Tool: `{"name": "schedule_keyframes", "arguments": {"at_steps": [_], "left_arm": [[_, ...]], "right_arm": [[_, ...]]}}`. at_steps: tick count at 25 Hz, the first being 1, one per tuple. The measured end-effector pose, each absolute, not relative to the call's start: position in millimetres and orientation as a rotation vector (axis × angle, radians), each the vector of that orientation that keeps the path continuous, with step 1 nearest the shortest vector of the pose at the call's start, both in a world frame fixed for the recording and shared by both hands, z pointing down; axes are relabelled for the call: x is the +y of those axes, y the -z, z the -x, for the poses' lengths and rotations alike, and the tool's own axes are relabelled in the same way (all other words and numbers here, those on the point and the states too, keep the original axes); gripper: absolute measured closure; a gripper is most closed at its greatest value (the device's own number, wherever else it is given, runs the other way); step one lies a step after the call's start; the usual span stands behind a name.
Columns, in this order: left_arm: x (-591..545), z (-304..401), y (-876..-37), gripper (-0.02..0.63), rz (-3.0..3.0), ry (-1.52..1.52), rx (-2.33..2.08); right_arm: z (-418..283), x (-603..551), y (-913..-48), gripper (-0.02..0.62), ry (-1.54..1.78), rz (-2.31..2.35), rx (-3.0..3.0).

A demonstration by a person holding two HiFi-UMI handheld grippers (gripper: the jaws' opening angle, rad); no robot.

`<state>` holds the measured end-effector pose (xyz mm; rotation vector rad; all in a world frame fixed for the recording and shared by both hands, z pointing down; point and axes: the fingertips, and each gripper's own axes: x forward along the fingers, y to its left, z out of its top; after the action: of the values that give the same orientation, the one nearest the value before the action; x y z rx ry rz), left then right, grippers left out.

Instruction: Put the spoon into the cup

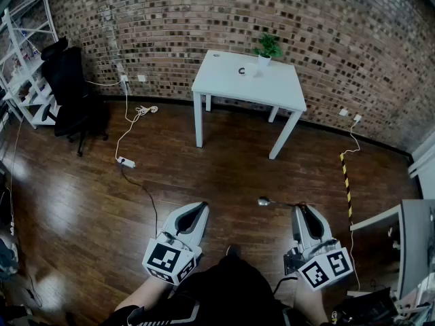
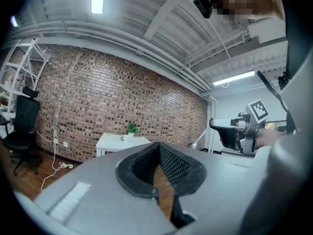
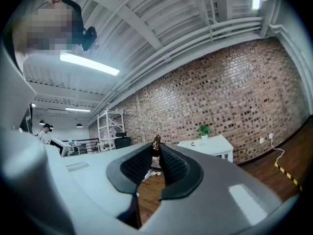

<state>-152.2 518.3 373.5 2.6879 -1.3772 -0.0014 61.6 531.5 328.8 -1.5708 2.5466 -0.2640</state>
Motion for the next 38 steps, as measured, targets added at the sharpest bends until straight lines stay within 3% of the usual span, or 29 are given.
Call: {"name": "schedule_keyframes", "arguments": {"at_steps": [27, 38], "left_arm": [[289, 42, -360, 0.612, -2.601, -0.131, -1.505], [193, 51, -357, 0.612, -2.67, 0.016, -1.392]], "right_arm": [[-169, 294, -345, 0.542, 0.387, 1.456, 2.603], [-161, 214, -342, 0.543, 0.366, 1.559, 2.576]]}}
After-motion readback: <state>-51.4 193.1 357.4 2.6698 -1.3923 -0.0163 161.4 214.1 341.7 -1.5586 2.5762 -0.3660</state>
